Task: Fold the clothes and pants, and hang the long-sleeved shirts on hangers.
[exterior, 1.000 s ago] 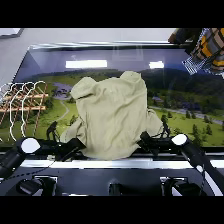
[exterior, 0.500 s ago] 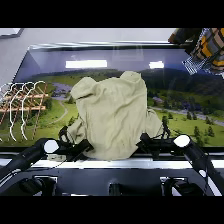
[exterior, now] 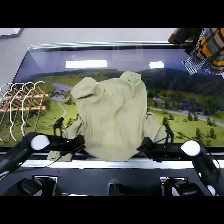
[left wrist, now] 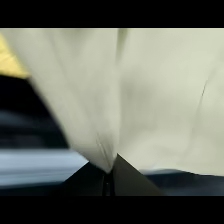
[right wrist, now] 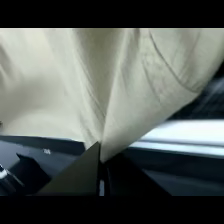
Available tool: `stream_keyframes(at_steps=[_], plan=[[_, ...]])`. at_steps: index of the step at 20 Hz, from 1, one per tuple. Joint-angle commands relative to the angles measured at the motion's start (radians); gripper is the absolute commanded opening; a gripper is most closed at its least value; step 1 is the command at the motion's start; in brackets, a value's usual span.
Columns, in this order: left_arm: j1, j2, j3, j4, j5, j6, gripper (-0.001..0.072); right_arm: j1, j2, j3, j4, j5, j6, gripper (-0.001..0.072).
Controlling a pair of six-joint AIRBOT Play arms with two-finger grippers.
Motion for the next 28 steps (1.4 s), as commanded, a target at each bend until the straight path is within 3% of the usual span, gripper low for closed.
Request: stream_keyframes(at_steps=[1,4,6,11,14,16,18,19,20,21,22,23,24,28], plan=[[0.023,0.247,0.032,0.074,-0.316,0.029,0.0022,0.001,0.271,0.001,-0.092,0.326,0.257,0.004],[0.023,0.412,0.032,0.013,-0.349,-0.091,0.0022,0.001,0.524,0.001,-0.046,0.524,0.547,0.0038],[0.023,0.413,0.036,-0.024,-0.303,-0.156,0.0022,0.001,0.573,0.001,-0.009,0.491,0.646,0.0038],[0.027,0.165,0.091,-0.065,-0.044,-0.155,0.0022,0.001,0.322,0.001,0.023,-0.034,0.642,0.004],[0.06,-0.097,0.204,-0.065,0.003,-0.12,0.0022,0.001,0.054,0.001,0.102,-0.297,0.631,0.0041],[0.091,-0.27,0.297,-0.065,0.018,-0.089,0.0023,0.001,-0.108,0.008,0.198,-0.475,0.564,0.0041],[0.112,-0.427,0.393,-0.065,0.029,-0.044,0.0023,0.001,-0.252,0.039,0.249,-0.536,0.487,0.0048],[0.116,-0.493,0.435,-0.065,0.029,-0.044,0.0024,0.001,-0.316,0.06,0.264,-0.537,0.425,0.0134],[0.116,-0.552,0.475,-0.065,0.029,-0.044,0.0025,0.001,-0.368,0.082,0.266,-0.544,0.337,0.0315],[0.117,-0.596,0.507,-0.065,0.028,-0.044,0.0041,0.001,-0.408,0.109,0.265,-0.544,0.156,0.0459],[0.12,-0.62,0.53,-0.064,0.028,-0.044,0.0172,0.001,-0.424,0.135,0.252,-0.527,-0.006,0.0466],[0.13,-0.623,0.549,-0.063,0.029,-0.023,0.0423,0.001,-0.42,0.159,0.217,-0.496,-0.079,0.0466],[0.143,-0.612,0.566,-0.047,0.023,0.019,0.0519,0.001,-0.4,0.189,0.142,-0.445,-0.095,0.0465],[0.161,-0.479,0.611,0.269,-0.113,0.154,0.0538,0.002,-0.271,0.377,-0.304,-0.087,-0.037,0.0466]])
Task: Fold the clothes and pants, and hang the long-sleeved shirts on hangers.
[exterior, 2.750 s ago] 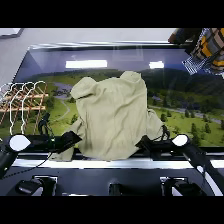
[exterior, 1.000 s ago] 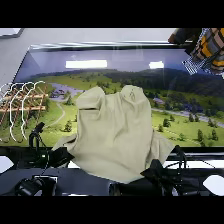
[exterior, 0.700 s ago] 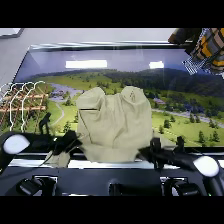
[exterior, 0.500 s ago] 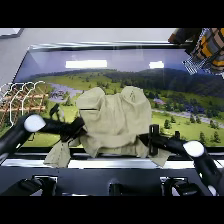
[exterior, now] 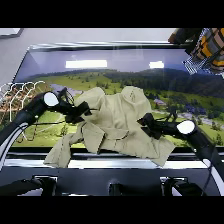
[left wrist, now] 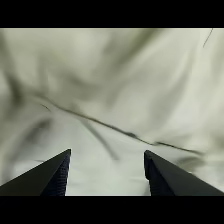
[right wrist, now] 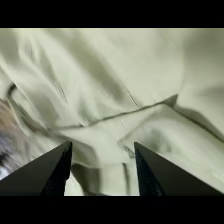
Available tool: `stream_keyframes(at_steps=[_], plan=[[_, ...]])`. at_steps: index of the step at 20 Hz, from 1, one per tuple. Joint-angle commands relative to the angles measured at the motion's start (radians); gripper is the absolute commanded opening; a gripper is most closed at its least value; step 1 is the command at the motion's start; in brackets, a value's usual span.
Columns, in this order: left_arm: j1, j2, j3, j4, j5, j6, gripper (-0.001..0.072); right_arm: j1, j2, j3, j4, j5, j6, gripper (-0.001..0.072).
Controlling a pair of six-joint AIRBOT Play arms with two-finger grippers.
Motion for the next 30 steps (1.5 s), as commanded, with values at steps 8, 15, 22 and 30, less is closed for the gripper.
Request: stream_keyframes(at_steps=[8,15,22,30], plan=[[-0.141,0.144,-0.015,0.469,-0.129,0.056,0.0538,0.465,-0.076,0.237,-0.788,0.293,0.34,0.0464],[-0.141,0.144,-0.027,0.467,-0.129,0.042,0.0538,0.561,-0.232,0.237,-0.899,0.145,0.575,0.0464],[-0.14,0.144,-0.027,0.465,-0.13,0.042,0.0538,0.561,-0.264,0.237,-0.895,0.077,0.628,0.0464],[-0.14,0.144,-0.027,0.465,-0.13,0.024,0.0538,0.562,-0.286,0.237,-0.873,0.14,0.616,0.0463]])
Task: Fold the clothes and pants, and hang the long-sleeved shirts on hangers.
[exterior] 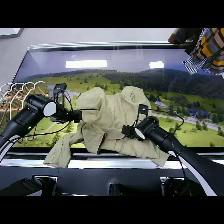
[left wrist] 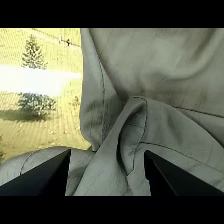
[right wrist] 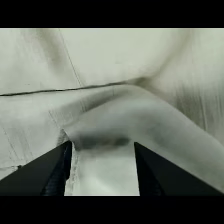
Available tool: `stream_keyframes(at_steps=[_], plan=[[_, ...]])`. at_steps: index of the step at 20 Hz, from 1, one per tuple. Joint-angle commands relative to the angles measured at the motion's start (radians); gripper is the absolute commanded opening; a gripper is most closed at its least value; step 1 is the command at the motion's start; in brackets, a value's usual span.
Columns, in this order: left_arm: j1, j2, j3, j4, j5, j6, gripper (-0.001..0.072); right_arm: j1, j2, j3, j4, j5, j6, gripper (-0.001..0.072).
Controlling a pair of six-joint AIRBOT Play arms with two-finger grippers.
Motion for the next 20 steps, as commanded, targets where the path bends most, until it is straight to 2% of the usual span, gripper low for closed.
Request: stream_keyframes(at_steps=[1,6,9,14,20], plan=[[0.0,0.001,0.0,0.0,0.0,-0.004,0.0538,0.001,-0.021,0.0,-0.013,0.004,0.001,0.0463],[0.0,0.001,0.0,0.0,0.0,-0.003,0.0537,0.001,-0.062,0.001,-0.012,-0.026,0.002,0.0461],[0.0,0.001,0.0,0.001,0.0,-0.003,0.0538,0.001,-0.062,0.001,-0.017,-0.031,0.013,0.0422],[0.0,0.001,0.0,0.0,0.0,-0.003,0.0538,0.001,-0.062,0.001,0.04,-0.078,0.005,0.0435],[0.0,0.001,0.0,0.001,0.0,-0.003,0.0537,0.001,-0.095,0.001,0.019,-0.044,0.011,0.0423]])
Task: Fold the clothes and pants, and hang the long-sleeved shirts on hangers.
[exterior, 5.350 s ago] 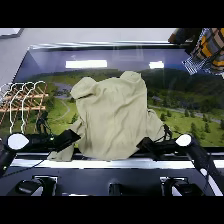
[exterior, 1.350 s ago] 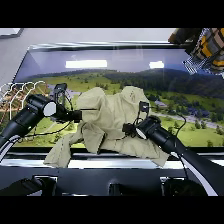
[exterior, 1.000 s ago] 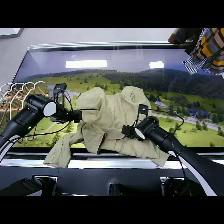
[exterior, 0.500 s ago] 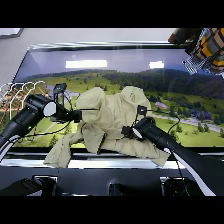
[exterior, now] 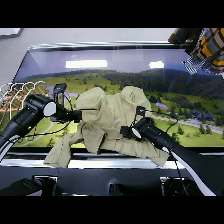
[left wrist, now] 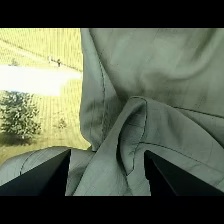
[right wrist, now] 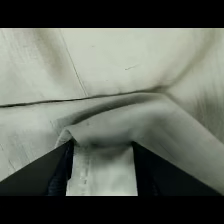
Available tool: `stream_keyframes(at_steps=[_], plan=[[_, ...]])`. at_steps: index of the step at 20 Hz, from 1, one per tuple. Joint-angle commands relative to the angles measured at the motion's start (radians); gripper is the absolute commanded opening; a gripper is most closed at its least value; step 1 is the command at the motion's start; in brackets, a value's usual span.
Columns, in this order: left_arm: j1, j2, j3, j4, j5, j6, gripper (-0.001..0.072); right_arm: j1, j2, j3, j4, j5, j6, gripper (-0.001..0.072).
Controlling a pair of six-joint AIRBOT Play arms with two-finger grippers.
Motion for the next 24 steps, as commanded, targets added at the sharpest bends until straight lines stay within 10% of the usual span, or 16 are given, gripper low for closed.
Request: stream_keyframes(at_steps=[1,7,24], plan=[[0.0,0.001,0.0,0.0,0.0,0.0,0.0538,0.001,-0.012,0.001,-0.019,0.049,0.014,0.0386],[0.0,0.001,0.0,0.0,0.0,0.0,0.0538,0.001,0.029,0.001,-0.047,0.145,-0.014,0.0049],[0.0,0.001,0.0,0.0,0.0,0.004,0.0538,0.001,0.027,0.001,-0.083,0.039,-0.012,0.0165]])
